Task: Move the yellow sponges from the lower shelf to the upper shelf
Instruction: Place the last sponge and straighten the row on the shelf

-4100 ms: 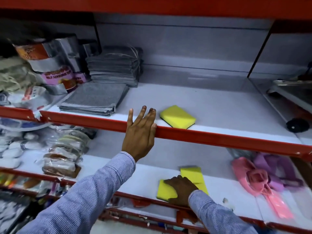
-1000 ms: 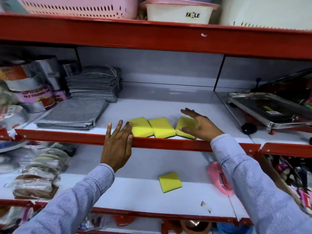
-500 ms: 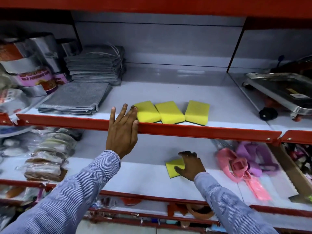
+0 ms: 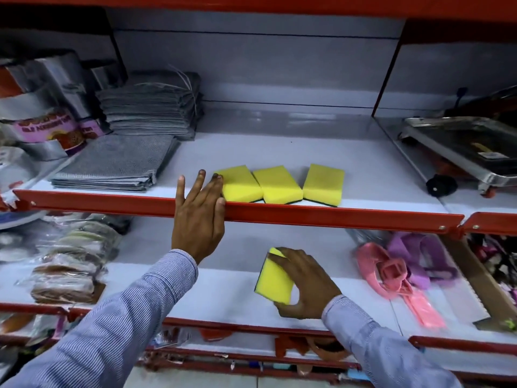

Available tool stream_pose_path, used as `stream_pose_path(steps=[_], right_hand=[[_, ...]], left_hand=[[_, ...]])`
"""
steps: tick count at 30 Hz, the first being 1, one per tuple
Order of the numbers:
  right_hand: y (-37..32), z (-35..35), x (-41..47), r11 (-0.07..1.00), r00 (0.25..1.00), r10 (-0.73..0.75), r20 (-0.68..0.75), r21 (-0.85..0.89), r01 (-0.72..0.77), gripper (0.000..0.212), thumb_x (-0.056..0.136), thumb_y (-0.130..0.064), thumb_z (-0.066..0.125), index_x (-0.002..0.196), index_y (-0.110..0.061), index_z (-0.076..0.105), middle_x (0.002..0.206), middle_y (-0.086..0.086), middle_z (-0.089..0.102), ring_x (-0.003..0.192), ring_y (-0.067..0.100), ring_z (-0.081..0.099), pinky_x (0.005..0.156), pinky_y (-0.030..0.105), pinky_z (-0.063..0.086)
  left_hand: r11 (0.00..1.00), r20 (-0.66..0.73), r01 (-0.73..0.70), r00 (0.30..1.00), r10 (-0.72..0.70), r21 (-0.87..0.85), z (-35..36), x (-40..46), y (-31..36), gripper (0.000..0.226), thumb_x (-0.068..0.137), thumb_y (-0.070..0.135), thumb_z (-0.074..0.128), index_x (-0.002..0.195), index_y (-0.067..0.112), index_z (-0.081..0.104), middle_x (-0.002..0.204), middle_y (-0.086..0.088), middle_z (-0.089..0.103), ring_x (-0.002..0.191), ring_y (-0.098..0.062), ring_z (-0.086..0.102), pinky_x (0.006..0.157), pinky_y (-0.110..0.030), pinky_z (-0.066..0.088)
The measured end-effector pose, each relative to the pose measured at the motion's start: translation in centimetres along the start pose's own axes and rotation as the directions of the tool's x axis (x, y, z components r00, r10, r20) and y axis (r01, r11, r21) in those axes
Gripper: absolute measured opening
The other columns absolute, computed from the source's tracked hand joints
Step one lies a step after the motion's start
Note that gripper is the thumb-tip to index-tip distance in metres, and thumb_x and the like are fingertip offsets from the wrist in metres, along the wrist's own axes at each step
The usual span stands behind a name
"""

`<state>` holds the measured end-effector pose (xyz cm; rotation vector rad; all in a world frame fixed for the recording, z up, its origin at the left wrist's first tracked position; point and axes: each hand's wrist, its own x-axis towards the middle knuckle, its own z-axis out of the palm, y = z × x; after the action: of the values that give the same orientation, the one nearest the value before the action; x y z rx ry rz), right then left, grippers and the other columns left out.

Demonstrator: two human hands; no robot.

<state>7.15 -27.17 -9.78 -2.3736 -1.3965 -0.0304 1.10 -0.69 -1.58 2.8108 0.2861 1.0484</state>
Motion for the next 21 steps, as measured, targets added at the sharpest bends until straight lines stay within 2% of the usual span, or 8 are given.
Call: stream_pose_path(steps=[2,4,7,9,11,14,17,21], right_hand=[[-1.3,-3.9,-0.5,0.99,0.973,-0.135,-0.187,0.007,0.139,0.095,0.064,-0.05,0.074,0.147,-0.023,0.036,0.152,0.005,0.039,0.133,0.028,0.044,0.109,0.037,0.037],[-2.0,-8.0,-0.2,0.985,0.913,-0.17,-0.371,-0.034,0.169,0.094,0.061,-0.041,0.077,0.145,-0.017,0.04,0.15,0.011,0.041,0.135,0.03,0.044,0.113,0.038,0.035],[-1.1,-13.6,0.4,0.995,0.846,-0.091,-0.525,-0.092,0.05,0.1,0.055,-0.033,0.078,0.145,-0.013,0.04,0.148,0.013,0.042,0.136,0.03,0.042,0.113,0.04,0.035],[0.4,-16.9,0.9,0.983,0.843,0.045,-0.535,-0.125,-0.131,0.104,0.055,-0.042,0.071,0.148,-0.014,0.035,0.146,0.011,0.044,0.132,0.031,0.043,0.109,0.046,0.039],[2.5,-19.6,2.3,0.92,0.856,0.266,-0.443,-0.147,-0.362,0.105,0.056,-0.051,0.067,0.148,-0.017,0.031,0.14,0.013,0.048,0.127,0.035,0.045,0.105,0.048,0.042],[5.7,-22.4,2.9,0.784,0.795,0.577,-0.186,-0.147,-0.603,0.108,0.053,-0.049,0.07,0.148,-0.018,0.027,0.146,0.014,0.043,0.133,0.033,0.045,0.11,0.044,0.041],[7.6,-22.7,4.7,0.777,0.775,0.618,0.131,-0.256,-0.576,0.103,0.065,-0.038,0.069,0.153,-0.031,0.015,0.159,-0.002,0.032,0.14,0.021,0.041,0.115,0.033,0.037],[7.6,-23.5,5.5,0.815,0.742,0.58,0.336,-0.247,-0.525,0.101,0.074,-0.008,0.07,0.153,-0.039,0.016,0.141,-0.009,0.044,0.126,0.017,0.049,0.097,0.02,0.045]], left_hand=[[1.0,-0.001,-0.002,1.0,0.002,0.002,0.0,-0.1,0.1,0.051,0.103,0.029,0.025,0.142,0.012,0.052,0.149,-0.002,0.056,0.152,-0.022,0.033,0.129,-0.05,0.006],[1.0,-0.005,-0.002,1.0,0.002,0.01,0.0,-0.1,0.1,0.052,0.103,0.03,0.023,0.142,0.011,0.052,0.148,-0.002,0.057,0.151,-0.022,0.035,0.128,-0.052,0.009],[1.0,-0.017,-0.017,1.0,0.017,0.018,-0.1,-0.3,0.1,0.051,0.103,0.029,0.024,0.141,0.011,0.053,0.147,-0.003,0.058,0.15,-0.023,0.038,0.128,-0.053,0.012],[1.0,-0.005,-0.022,1.0,0.022,0.022,-0.2,-0.6,0.1,0.051,0.103,0.029,0.025,0.14,0.011,0.054,0.146,-0.003,0.059,0.149,-0.024,0.039,0.128,-0.053,0.013],[0.999,0.009,-0.031,1.0,0.03,0.037,-0.1,-0.2,-0.2,0.052,0.103,0.03,0.025,0.14,0.011,0.055,0.146,-0.003,0.059,0.149,-0.024,0.039,0.128,-0.053,0.014],[0.999,-0.017,-0.032,0.999,0.033,0.017,-1.0,0.1,0.4,0.052,0.103,0.031,0.024,0.139,0.011,0.056,0.146,-0.003,0.059,0.148,-0.024,0.04,0.128,-0.051,0.013],[1.0,0.054,-0.015,0.998,0.015,0.017,-0.5,-0.2,0.0,0.053,0.102,0.031,0.024,0.139,0.011,0.056,0.145,-0.003,0.06,0.148,-0.023,0.041,0.127,-0.052,0.015],[1.0,0.106,0.006,0.994,-0.005,-0.012,-1.0,-0.3,-0.1,0.058,0.101,0.037,0.022,0.14,0.011,0.056,0.147,-0.002,0.058,0.149,-0.02,0.036,0.127,-0.055,0.013]])
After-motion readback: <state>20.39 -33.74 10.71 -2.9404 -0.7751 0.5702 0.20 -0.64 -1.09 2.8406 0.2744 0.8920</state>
